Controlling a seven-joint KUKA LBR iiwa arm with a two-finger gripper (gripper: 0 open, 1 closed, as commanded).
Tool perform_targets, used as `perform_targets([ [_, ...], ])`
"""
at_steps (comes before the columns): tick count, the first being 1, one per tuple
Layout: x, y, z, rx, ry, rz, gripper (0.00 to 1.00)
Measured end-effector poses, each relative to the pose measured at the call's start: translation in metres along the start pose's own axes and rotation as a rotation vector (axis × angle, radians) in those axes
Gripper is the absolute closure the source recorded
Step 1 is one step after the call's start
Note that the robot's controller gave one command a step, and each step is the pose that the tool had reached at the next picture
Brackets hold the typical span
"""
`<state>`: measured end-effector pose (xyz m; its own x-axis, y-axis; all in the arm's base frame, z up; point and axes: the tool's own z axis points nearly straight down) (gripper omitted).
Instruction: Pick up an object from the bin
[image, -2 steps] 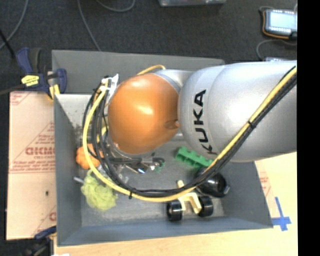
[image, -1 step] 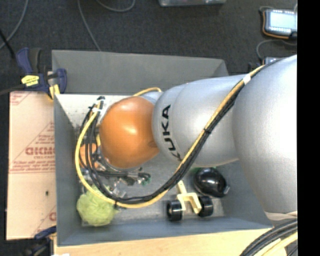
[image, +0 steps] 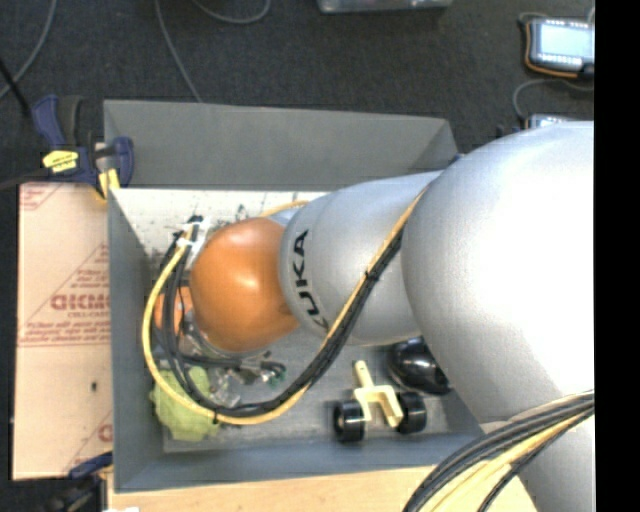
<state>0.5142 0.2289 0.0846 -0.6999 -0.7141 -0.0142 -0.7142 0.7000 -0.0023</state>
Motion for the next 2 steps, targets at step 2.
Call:
perform_targets([
  [2,0.0010,0.0157,-0.0211,-0.001,-0.006,0.093,1.00],
])
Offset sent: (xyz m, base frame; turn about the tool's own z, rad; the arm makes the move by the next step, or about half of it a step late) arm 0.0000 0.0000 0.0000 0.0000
